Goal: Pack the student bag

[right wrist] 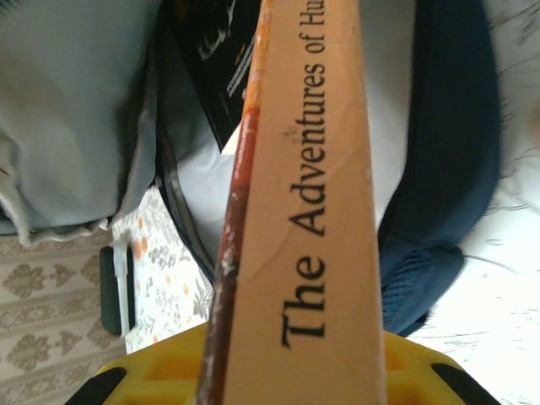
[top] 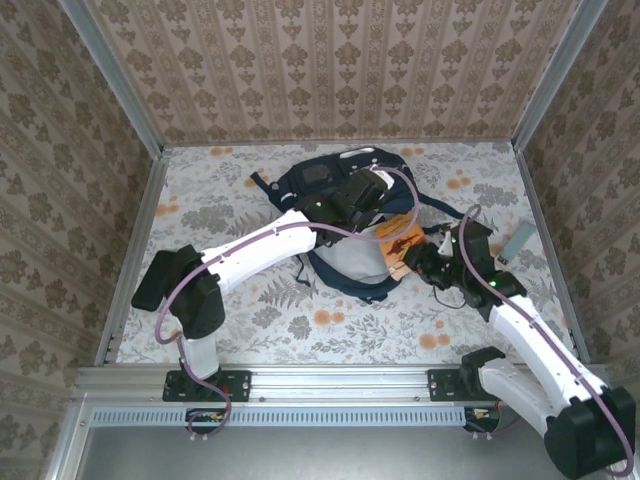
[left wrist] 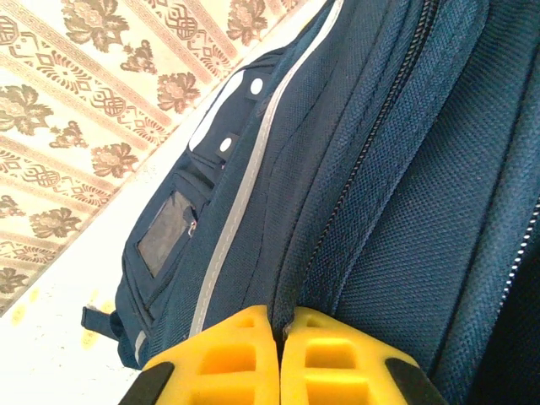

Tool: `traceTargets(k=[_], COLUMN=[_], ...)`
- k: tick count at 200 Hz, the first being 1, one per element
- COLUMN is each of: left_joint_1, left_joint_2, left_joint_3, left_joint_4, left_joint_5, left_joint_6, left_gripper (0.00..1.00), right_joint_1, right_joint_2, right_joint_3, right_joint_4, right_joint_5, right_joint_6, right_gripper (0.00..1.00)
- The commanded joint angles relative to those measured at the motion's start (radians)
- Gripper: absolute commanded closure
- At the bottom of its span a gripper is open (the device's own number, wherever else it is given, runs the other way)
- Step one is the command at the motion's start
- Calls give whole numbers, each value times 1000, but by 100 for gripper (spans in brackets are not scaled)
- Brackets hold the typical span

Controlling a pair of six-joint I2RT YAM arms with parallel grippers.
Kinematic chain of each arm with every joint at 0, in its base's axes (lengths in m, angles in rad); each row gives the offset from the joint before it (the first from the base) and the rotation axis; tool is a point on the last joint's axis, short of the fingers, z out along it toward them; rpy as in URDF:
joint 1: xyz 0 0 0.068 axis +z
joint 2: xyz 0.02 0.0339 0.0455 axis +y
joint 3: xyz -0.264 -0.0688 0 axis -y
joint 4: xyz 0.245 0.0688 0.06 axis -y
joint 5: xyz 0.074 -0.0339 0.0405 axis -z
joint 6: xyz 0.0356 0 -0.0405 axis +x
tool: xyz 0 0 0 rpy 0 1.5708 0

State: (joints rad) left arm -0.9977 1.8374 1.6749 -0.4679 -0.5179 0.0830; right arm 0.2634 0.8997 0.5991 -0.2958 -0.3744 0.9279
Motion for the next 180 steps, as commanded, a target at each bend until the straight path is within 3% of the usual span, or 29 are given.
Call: traceTargets(k=[1, 52, 98, 131, 155, 180], left_joint_1=[10, 30, 58, 64, 72, 76], left_joint_2=[-93, -125, -127, -137, -134, -128], left_joint_3=[17, 11, 22, 23, 23, 22], left_joint_4=[146, 128, 109, 106, 94, 86], left_joint_5=[-64, -40, 17, 24, 52, 72], left_joint_6=[-16, -52, -96, -106, -122, -150], left_gripper=[100, 100, 100, 100, 100, 100], right_joint_1=[48, 112, 143, 149, 149, 150], right_joint_2=[64, 264, 482, 680, 775, 836], right_joint_3=[-10, 10, 88, 178, 243, 298], right_joint_4=[277, 600, 714, 780, 788, 757], right_joint_5=[-46, 14, 151, 176, 182, 196], right_joint_6=[77, 165, 207, 213, 212, 204], right_gripper=[75, 76, 77, 76, 72, 57])
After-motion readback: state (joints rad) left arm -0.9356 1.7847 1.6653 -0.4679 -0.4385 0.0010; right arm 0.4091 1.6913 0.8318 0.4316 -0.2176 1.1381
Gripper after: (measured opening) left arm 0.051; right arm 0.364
